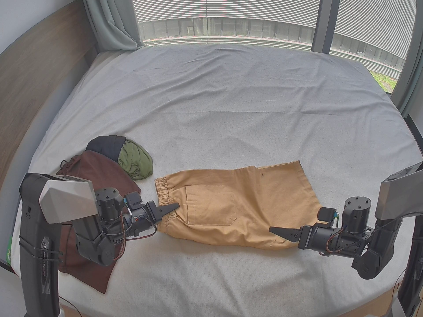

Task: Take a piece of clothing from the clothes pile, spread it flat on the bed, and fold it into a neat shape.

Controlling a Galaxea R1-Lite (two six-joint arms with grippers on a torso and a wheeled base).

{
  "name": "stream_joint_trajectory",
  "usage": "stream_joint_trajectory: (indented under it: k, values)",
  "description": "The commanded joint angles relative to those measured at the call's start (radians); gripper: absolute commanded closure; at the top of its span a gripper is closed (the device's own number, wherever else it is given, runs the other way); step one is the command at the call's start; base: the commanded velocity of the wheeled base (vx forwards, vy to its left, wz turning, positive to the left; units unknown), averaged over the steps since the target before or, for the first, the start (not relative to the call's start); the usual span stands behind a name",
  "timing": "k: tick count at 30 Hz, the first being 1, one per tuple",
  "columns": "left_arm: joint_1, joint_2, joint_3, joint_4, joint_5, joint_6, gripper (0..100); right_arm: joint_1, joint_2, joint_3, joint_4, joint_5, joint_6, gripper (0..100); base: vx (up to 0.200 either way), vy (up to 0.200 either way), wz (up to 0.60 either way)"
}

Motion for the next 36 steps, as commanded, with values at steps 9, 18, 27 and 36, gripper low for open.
stream_joint_trajectory:
  k: [9, 18, 27, 36]
  values:
    - [0.018, -0.066, 0.029, -0.004, -0.003, 0.034, 100, -0.017, 0.074, -0.027, -0.002, -0.007, -0.037, 0, 0.0, 0.0, 0.0]
    - [0.061, -0.104, 0.063, -0.004, -0.077, 0.032, 100, -0.018, 0.076, -0.029, -0.002, -0.007, -0.037, 0, 0.0, 0.0, 0.0]
    - [0.081, -0.122, 0.072, -0.004, -0.101, 0.034, 100, -0.018, 0.074, -0.029, -0.002, -0.007, -0.037, 0, 0.0, 0.0, 0.0]
    - [0.12, -0.145, 0.083, -0.003, -0.134, 0.048, 100, -0.018, 0.074, -0.029, -0.002, -0.007, -0.037, 0, 0.0, 0.0, 0.0]
